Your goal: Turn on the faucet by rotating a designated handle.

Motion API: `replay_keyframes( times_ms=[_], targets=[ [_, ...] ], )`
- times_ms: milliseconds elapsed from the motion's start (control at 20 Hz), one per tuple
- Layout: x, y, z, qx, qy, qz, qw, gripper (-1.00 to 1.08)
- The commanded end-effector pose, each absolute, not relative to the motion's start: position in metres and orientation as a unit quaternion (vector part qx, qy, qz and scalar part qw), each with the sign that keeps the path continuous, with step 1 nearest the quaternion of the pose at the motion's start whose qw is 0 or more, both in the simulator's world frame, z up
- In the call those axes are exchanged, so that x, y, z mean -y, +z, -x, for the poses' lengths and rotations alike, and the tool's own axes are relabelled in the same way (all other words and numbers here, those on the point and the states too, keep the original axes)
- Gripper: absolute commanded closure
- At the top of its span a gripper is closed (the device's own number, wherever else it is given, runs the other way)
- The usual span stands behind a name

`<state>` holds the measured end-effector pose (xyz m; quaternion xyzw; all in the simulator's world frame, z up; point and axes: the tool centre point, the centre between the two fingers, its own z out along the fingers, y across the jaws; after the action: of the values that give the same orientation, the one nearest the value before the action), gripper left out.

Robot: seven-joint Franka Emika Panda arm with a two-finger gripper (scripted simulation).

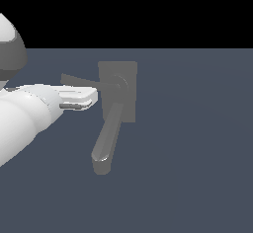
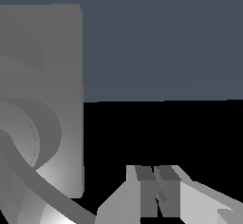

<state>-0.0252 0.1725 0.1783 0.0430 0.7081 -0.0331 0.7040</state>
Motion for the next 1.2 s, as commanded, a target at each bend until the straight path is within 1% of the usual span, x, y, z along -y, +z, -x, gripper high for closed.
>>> replay_keyframes(
  times_ms=[0, 1050, 1100, 1150],
  targets=[
    [-0.173, 0.177, 0.025, -0.709, -0.033, -0.043, 0.703, 1.08],
    [-0.15, 0.247, 0.027, -0.706, -0.031, -0.043, 0.706, 1.08],
    [-0.15, 0.247, 0.027, -0.706, -0.031, -0.043, 0.706, 1.08],
    [-0.15, 0.237, 0.029, -0.711, -0.033, -0.043, 0.701, 1.08]
  ],
)
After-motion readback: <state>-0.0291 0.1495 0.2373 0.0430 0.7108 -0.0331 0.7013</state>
